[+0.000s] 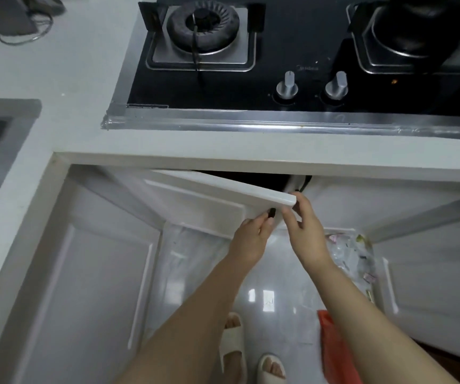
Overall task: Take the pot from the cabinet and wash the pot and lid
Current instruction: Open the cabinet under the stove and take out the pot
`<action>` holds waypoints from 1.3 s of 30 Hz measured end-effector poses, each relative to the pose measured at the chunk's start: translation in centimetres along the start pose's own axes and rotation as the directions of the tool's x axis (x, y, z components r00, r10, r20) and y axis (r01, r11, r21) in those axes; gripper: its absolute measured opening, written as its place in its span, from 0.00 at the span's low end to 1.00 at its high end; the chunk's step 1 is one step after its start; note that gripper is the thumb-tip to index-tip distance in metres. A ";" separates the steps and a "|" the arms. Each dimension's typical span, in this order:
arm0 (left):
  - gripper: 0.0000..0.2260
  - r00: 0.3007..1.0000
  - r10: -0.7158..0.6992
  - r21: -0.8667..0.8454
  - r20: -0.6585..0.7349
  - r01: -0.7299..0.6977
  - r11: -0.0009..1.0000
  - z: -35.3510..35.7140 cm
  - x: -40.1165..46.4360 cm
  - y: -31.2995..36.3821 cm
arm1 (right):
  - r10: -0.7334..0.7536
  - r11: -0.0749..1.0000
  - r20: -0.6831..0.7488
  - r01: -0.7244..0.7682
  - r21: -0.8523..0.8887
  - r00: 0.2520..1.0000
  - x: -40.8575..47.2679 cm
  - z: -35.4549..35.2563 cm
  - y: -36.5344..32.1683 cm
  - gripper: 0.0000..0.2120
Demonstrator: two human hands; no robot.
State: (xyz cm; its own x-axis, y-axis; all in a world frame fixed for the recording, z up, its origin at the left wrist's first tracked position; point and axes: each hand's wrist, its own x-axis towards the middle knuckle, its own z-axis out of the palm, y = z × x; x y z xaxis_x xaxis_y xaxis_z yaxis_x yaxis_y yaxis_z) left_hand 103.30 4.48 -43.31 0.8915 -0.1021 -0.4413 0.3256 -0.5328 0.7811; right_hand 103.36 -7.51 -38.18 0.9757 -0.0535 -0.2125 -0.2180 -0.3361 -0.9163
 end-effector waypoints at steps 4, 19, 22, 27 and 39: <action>0.13 0.945 0.013 -0.004 -0.327 -0.015 1.000 -0.4 -3.4 1.1 | -0.008 1.000 0.043 0.009 -0.010 0.999 -1.5 -0.6 0.2 0.08; 0.21 0.860 0.302 0.506 -0.412 -0.060 0.861 -3.0 -11.5 -0.5 | 0.041 0.998 0.067 -0.038 -0.053 0.997 -11.9 1.4 1.2 0.10; 0.17 0.869 0.311 0.490 -0.386 -0.093 0.867 -3.9 -13.0 -1.2 | 0.050 0.999 0.081 -0.050 -0.003 0.995 -13.6 2.1 0.7 0.06; 0.12 0.880 0.318 0.445 -0.352 -0.141 0.884 -5.0 -15.4 -3.0 | 0.078 0.996 0.123 -0.083 0.032 0.989 -16.0 3.9 0.9 0.06; 0.11 0.916 0.332 0.470 -0.226 -0.196 0.861 -10.6 -22.6 -9.2 | 0.034 0.969 0.393 -0.127 0.213 0.919 -23.6 11.7 -1.0 0.14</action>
State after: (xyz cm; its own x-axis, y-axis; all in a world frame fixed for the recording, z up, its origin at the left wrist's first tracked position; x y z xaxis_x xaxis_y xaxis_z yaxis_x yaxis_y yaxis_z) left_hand 83.54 20.56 -35.84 0.9957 -0.0805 -0.0453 -0.0423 -0.8334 0.5510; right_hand 80.27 5.07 -36.22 0.8802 0.3091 -0.3601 -0.3401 -0.1185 -0.9329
